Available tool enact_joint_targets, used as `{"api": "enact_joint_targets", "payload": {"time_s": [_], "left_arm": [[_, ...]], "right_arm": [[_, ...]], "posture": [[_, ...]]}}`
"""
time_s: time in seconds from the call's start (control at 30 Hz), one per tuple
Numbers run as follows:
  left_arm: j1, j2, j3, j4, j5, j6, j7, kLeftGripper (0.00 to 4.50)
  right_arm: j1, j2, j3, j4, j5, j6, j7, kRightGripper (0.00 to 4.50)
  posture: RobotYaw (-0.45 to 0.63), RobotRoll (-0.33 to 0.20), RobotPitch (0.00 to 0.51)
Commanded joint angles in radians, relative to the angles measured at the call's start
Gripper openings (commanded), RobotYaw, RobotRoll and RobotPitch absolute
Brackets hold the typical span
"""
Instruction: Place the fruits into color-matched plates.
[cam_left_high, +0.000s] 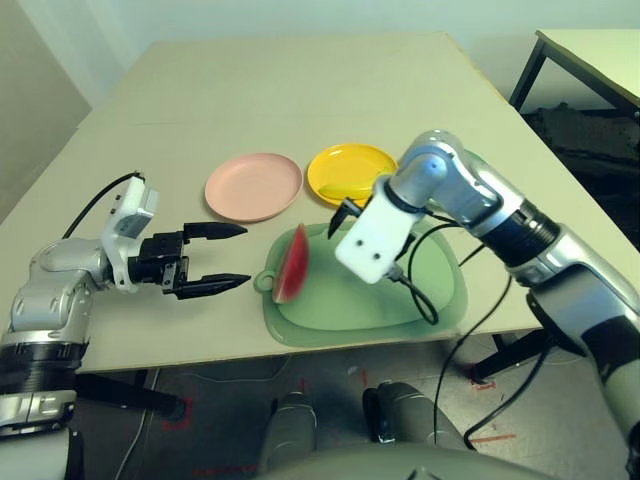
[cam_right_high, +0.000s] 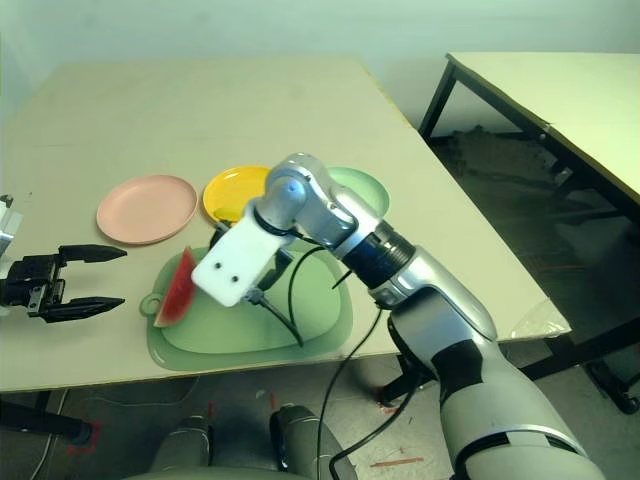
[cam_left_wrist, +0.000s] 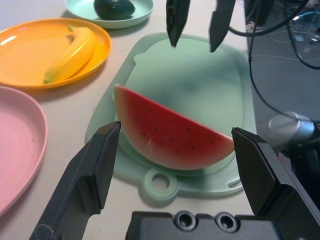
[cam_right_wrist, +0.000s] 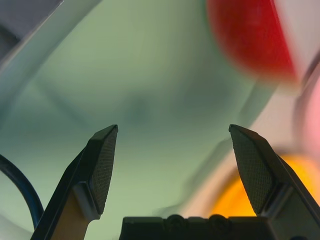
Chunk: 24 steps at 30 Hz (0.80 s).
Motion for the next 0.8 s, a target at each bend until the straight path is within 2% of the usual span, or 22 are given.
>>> {"api": "enact_joint_targets", "payload": {"time_s": [0.03, 0.2, 0.37, 0.53, 0.63, 0.8], "left_arm": [[0.021, -0.011, 0.005, -0.016, 0.007, -0.017, 0.017, 4.50], [0.030, -0.022, 0.002, -0.011, 0.005, -0.030, 0.028, 4.50], [-0.018, -0.027, -0.035, 0.042, 0.033, -0.060, 0.005, 4.50], [-0.094, -0.024, -0.073, 0.104, 0.056, -0.082, -0.039, 4.50], [-0.126, -0.022, -0.090, 0.138, 0.075, -0.102, -0.061, 4.50], [-0.145, -0.024, -0.104, 0.165, 0.093, -0.127, -0.079, 4.50]], "right_arm": [[0.064, -0.044, -0.144, -0.028, 0.121, 0.173, -0.032, 4.47], [0.215, -0.096, -0.377, -0.093, 0.314, 0.419, -0.124, 4.47], [0.471, -0.116, -0.572, -0.205, 0.569, 0.436, -0.071, 4.47], [0.671, -0.100, -0.627, -0.225, 0.656, 0.336, -0.036, 4.47], [0.694, -0.053, -0.659, -0.155, 0.703, 0.298, -0.041, 4.47], [0.690, -0.016, -0.647, -0.001, 0.660, 0.171, -0.034, 4.47]], "posture": [[-0.06, 0.000, 0.049], [-0.10, 0.000, 0.045], [-0.13, 0.000, 0.039], [-0.16, 0.000, 0.032], [-0.17, 0.000, 0.032], [-0.16, 0.000, 0.033]]}}
